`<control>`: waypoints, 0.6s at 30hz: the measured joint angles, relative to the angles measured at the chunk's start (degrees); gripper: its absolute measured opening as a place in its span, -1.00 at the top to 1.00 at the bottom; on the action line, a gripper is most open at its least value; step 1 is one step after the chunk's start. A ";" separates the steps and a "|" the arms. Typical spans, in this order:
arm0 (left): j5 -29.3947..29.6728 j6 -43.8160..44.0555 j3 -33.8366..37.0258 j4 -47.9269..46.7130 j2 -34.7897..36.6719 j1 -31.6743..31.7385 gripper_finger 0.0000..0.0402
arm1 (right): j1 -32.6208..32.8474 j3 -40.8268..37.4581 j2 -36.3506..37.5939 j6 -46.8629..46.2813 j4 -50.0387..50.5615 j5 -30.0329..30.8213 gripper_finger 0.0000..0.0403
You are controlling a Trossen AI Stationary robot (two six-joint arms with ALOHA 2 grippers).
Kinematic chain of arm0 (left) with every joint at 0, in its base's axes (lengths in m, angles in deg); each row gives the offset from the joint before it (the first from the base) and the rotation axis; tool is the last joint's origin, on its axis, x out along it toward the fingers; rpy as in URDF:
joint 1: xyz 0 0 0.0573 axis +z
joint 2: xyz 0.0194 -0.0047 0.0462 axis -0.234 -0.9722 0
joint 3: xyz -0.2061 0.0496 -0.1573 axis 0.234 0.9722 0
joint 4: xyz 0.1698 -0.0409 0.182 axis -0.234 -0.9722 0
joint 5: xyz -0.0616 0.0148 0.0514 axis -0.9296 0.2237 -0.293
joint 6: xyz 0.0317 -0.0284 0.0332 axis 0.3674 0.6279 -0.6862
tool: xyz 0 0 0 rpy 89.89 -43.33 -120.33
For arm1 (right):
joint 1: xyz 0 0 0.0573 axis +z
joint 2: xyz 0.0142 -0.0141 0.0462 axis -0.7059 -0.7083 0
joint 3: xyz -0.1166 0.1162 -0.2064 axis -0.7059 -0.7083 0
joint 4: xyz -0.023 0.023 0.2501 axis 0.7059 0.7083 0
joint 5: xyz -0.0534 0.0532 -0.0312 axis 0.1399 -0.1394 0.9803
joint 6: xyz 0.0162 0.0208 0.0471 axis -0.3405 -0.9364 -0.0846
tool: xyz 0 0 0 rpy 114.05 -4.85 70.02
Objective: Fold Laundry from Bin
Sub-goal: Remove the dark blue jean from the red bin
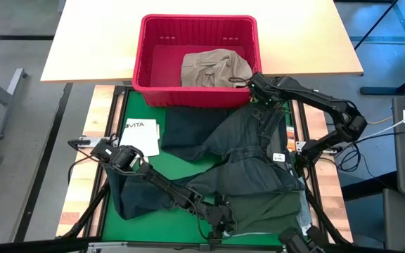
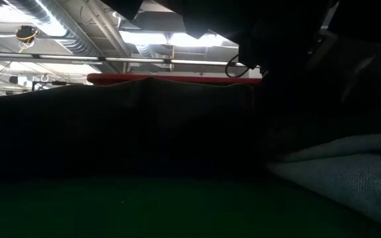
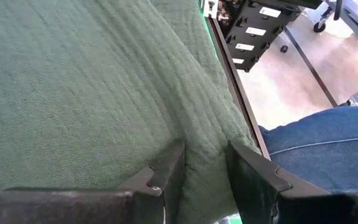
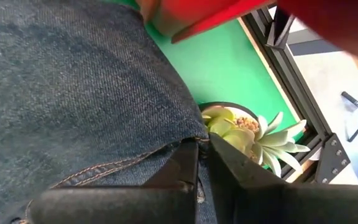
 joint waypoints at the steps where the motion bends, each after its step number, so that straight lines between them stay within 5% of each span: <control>1: -0.03 0.00 0.00 -0.01 0.00 0.02 0.42 | 0.00 0.00 0.00 -0.02 0.01 -0.03 0.89; 7: -0.01 -0.08 0.00 -0.04 0.00 0.05 0.42 | 0.00 0.00 -0.01 0.74 0.08 0.12 0.80; 13: 0.03 -0.09 0.00 -0.07 0.00 0.05 0.42 | 0.02 0.11 -0.05 0.86 2.17 0.13 0.37; 18: 0.34 -0.11 0.00 -0.09 0.00 0.05 0.42 | -0.04 3.99 -0.41 1.29 14.74 -0.03 0.03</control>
